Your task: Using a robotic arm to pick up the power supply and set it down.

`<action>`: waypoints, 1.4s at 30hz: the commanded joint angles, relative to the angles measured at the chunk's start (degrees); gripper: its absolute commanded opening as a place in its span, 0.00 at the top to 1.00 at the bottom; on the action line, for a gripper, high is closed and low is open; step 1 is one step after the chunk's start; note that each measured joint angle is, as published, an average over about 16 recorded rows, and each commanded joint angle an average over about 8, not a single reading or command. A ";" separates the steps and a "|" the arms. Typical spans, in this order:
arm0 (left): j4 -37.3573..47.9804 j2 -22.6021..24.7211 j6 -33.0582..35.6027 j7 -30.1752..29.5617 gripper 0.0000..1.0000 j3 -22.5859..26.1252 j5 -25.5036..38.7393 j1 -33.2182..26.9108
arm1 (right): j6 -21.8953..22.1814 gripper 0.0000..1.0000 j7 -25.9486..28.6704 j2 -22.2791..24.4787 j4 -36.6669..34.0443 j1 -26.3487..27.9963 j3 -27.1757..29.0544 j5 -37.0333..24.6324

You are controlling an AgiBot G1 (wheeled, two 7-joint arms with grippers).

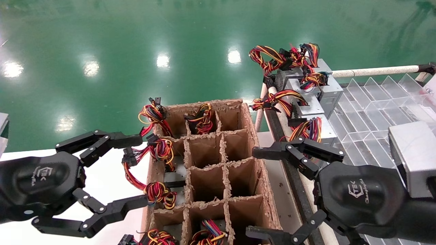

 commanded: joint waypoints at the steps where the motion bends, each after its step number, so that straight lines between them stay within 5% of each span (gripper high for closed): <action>1: 0.00 0.00 0.00 0.00 0.00 0.00 0.00 0.00 | 0.00 0.00 0.00 0.00 0.00 0.00 0.00 0.00; 42: 0.00 0.00 0.00 0.00 0.00 0.00 0.00 0.00 | 0.00 0.00 0.00 0.00 0.00 0.00 0.00 0.00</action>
